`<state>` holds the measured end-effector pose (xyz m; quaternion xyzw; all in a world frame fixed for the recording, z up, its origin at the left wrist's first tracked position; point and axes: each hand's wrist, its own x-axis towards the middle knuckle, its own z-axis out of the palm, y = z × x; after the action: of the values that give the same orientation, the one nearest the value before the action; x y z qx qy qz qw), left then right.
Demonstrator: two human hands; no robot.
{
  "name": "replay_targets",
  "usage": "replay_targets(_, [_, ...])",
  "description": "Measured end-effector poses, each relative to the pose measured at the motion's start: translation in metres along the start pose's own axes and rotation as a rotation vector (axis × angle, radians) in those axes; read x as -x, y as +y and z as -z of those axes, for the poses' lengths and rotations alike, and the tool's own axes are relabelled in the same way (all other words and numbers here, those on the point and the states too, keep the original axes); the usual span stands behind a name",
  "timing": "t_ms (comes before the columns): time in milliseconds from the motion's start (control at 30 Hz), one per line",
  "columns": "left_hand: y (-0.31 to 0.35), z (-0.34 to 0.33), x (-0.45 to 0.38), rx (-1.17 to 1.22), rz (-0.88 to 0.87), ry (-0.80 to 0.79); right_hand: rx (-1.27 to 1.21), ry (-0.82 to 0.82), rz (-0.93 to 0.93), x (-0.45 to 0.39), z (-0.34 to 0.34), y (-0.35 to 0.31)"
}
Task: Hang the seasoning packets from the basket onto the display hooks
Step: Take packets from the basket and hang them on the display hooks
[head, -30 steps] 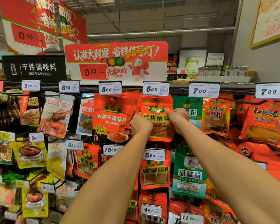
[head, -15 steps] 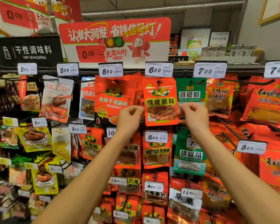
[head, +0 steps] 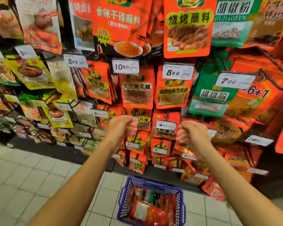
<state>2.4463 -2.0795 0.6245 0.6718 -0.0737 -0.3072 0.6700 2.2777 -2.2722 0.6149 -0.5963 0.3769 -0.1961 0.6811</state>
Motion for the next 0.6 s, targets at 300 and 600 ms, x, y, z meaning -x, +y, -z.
replay_targets(300, [-0.224, 0.033, 0.009, -0.064, 0.571, 0.084, 0.151, 0.086, -0.564, -0.006, -0.011, 0.228])
replay_targets(600, [-0.43, 0.065, -0.002, -0.188, 0.93, 0.14, 0.246, 0.172, -0.828, -0.005, -0.015, 0.468])
